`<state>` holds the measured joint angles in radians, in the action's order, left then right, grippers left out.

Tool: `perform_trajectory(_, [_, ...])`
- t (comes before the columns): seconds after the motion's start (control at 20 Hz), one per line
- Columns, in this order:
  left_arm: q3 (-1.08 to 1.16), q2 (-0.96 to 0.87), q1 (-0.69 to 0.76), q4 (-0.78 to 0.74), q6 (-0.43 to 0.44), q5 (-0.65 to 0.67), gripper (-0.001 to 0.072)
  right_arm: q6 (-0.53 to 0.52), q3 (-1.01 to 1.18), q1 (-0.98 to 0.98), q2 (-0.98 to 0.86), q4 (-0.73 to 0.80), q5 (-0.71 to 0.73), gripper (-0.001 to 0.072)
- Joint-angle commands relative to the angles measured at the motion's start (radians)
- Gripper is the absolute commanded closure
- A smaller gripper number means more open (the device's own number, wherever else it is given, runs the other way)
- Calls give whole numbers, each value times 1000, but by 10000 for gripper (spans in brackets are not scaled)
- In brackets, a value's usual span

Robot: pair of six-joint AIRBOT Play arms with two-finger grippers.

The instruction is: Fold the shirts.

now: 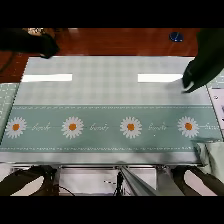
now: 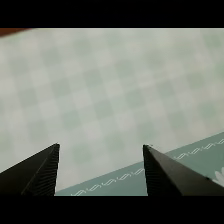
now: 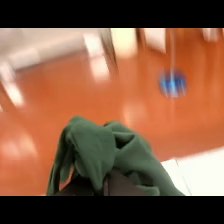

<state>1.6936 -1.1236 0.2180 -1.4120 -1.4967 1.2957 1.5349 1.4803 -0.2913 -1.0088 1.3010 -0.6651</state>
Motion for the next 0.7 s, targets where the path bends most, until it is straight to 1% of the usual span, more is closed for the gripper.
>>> perform_trajectory(0.0, [113, 122, 0, 14, -27, 67, 79, -40, 6, 0, 237, -66, -62, 688])
perform_trajectory(0.15, [113, 230, 0, 14, -27, 124, 79, -40, 6, 0, 355, -61, -200, 688])
perform_trajectory(0.3, [112, 287, 0, 13, -28, 257, 80, -45, 6, 0, 387, -87, -406, 688])
perform_trajectory(0.35, [111, 293, 0, 13, -43, 298, 79, -64, 6, 0, 378, -123, -482, 688])
perform_trajectory(0.45, [111, 291, 0, 13, -55, 358, 79, -124, 1, 0, 340, -272, -634, 689])
perform_trajectory(0.5, [103, 292, 0, 13, -56, 366, 79, -135, -18, 0, 322, -370, -670, 689])
perform_trajectory(0.55, [91, 293, 0, 13, -62, 365, 79, -135, -48, 1, 310, -449, -675, 689])
perform_trajectory(0.6, [78, 293, 0, 13, -62, 365, 79, -135, -80, 21, 302, -473, -673, 689])
perform_trajectory(0.65, [65, 293, 0, 14, -62, 366, 80, -134, -111, 63, 294, -459, -673, 689])
